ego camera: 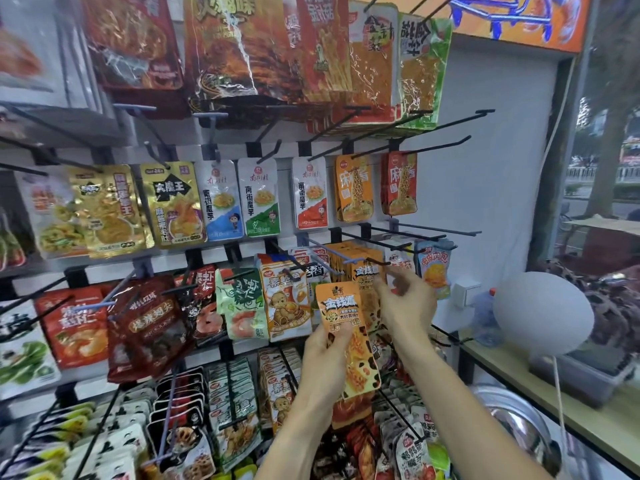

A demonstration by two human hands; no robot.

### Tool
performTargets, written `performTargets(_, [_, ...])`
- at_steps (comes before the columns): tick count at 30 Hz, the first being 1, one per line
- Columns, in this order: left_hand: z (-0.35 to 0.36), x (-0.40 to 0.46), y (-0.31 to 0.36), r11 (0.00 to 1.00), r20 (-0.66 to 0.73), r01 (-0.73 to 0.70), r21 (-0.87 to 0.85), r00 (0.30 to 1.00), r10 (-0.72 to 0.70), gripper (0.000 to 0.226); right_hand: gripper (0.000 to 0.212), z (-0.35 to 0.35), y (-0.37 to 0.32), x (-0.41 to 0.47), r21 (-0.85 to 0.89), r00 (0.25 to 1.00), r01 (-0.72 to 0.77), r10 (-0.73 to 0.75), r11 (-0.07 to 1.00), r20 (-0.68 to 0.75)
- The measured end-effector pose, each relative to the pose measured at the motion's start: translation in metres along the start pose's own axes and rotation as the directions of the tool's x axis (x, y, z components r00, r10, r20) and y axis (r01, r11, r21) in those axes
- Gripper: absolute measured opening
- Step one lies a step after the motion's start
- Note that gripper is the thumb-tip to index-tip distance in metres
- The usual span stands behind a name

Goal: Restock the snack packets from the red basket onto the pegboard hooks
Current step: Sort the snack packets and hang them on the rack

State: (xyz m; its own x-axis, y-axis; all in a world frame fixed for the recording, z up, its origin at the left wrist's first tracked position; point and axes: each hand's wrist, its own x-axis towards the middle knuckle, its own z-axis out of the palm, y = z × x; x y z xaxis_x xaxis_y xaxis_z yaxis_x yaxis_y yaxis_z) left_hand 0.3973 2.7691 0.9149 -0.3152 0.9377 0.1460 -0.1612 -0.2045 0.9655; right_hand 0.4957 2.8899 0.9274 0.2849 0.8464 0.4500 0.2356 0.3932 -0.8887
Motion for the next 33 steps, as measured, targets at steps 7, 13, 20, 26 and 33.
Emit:
performTargets(7, [0.024, 0.017, -0.006, 0.965, 0.113, -0.131, 0.227, 0.988, 0.107, 0.019, 0.026, -0.031, 0.005, -0.023, 0.478, 0.979, -0.161, 0.08, 0.863, 0.186])
performTargets(13, [0.032, 0.035, -0.004, 0.873, 0.137, -0.293, 0.391, 0.956, 0.26, 0.072, 0.02, -0.041, 0.008, 0.003, 0.473, 0.999, -0.014, -0.011, 0.881, 0.051])
performTargets(20, [0.037, 0.05, -0.009, 0.662, 0.228, -0.448, 0.601, 0.89, 0.395, 0.075, 0.027, -0.031, 0.019, 0.023, 0.353, 0.997, -0.011, -0.015, 0.936, 0.07])
performTargets(26, [0.035, 0.066, -0.017, 0.598, 0.223, -0.431, 0.676, 0.893, 0.39, 0.074, 0.023, -0.023, 0.019, 0.03, 0.258, 0.997, 0.014, -0.034, 0.966, 0.075])
performTargets(33, [0.023, 0.096, -0.024, 0.233, 0.246, -0.361, 0.903, 0.879, 0.408, 0.079, 0.006, 0.019, 0.021, 0.048, -0.119, 0.994, 0.111, -0.112, 0.987, -0.002])
